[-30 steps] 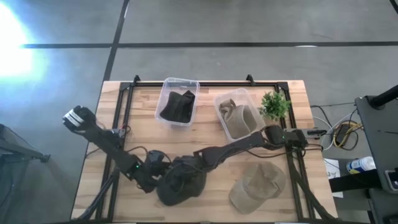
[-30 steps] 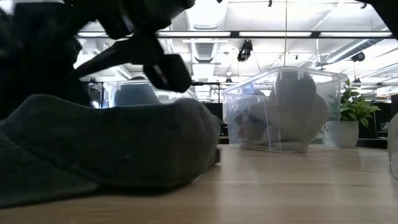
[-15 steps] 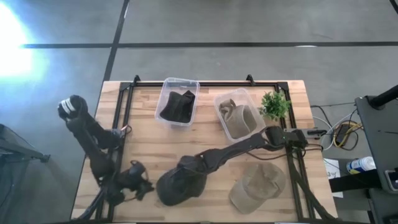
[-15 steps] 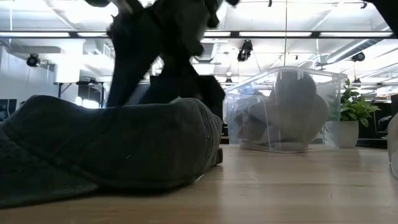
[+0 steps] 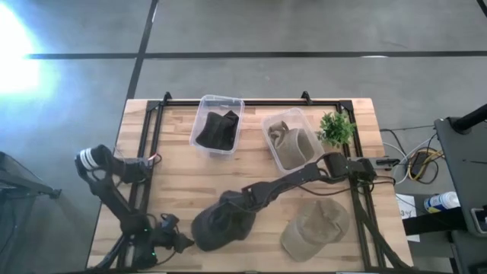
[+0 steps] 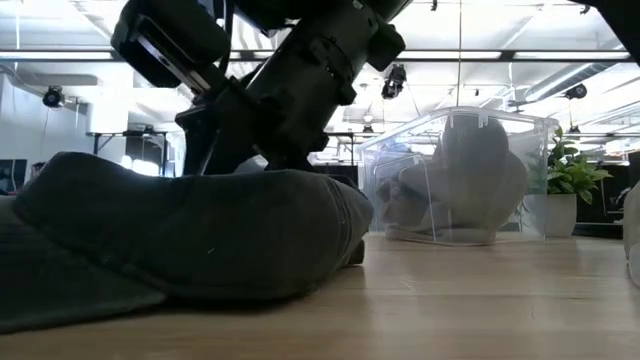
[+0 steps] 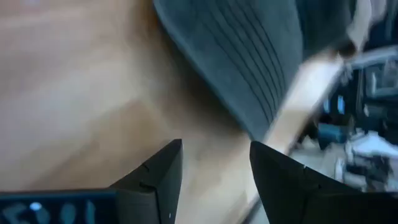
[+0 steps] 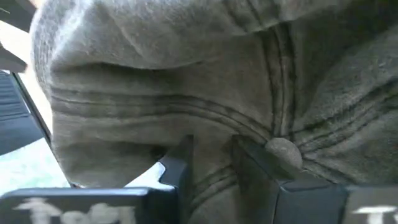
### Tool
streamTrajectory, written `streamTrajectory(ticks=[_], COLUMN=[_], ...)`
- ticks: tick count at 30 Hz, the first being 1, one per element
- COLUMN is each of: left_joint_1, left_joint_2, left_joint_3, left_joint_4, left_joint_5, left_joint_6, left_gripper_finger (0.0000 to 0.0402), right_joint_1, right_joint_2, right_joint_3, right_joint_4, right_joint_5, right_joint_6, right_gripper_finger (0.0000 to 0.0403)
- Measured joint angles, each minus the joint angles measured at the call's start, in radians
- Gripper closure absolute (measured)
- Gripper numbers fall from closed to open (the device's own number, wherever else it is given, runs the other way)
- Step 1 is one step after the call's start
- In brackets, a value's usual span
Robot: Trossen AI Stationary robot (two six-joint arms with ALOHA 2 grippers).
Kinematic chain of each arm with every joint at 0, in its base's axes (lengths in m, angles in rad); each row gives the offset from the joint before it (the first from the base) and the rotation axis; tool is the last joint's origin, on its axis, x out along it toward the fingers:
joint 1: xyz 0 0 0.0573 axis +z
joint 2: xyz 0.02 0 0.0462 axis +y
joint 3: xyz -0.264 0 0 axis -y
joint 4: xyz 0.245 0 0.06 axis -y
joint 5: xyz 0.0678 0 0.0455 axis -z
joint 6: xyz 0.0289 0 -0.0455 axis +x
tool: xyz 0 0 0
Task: Pick & Place hat
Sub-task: Put the black cap into the left transparent bin
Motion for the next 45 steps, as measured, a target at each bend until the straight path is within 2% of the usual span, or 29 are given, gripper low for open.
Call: streamTrajectory(ticks=[5,11,18,27,30,33,35,36,38,41,43,45], left_joint_1=[0.045,0.052,0.065,0.131,0.142,0.142,0.142,0.141,0.145,0.168,0.201,0.249], left_joint_2=[0.042,0.031,0.03,0.029,0.018,-0.025,-0.076,-0.108,-0.191,-0.343,-0.446,-0.528], left_joint_3=[0.018,0.014,0.011,-0.013,-0.012,-0.012,-0.012,-0.013,-0.012,0.01,0.045,0.094], left_joint_4=[0.002,-0.011,-0.025,-0.014,-0.014,-0.033,-0.074,-0.11,-0.195,-0.308,-0.339,-0.332], left_joint_5=[-0.059,-0.28,-0.301,-0.343,-0.343,-0.339,-0.35,-0.37,-0.407,-0.508,-0.567,-0.605], left_joint_6=[-0.011,0.008,0.016,0.069,0.111,0.152,0.164,0.169,0.199,0.302,0.475,0.773], left_gripper_finger=[0.022,0.022,0.022,0.0224,0.0255,0.0324,0.0375,0.0385,0.0389,0.0394,0.0395,0.0395], right_joint_1=[0.0,0.001,-0.002,-0.007,-0.011,-0.011,-0.009,-0.007,0.006,0.038,0.059,0.076], right_joint_2=[-0.001,-0.001,-0.001,0.0,-0.001,-0.03,-0.076,-0.107,-0.187,-0.32,-0.402,-0.469], right_joint_3=[-0.001,0.0,0.004,0.006,0.008,0.008,0.008,0.008,0.008,0.005,-0.007,-0.026], right_joint_4=[-0.002,-0.002,0.015,0.162,0.148,0.077,-0.012,-0.059,-0.164,-0.31,-0.398,-0.469], right_joint_5=[-0.024,-0.042,-0.046,-0.068,-0.067,-0.056,-0.014,0.015,0.11,0.328,0.473,0.613], right_joint_6=[-0.018,-0.018,-0.018,0.024,0.017,-0.02,-0.066,-0.095,-0.157,-0.202,-0.195,-0.165], right_gripper_finger=[0.0296,0.0296,0.0296,0.0296,0.0296,0.0296,0.0296,0.0296,0.0296,0.0296,0.0296,0.0296])
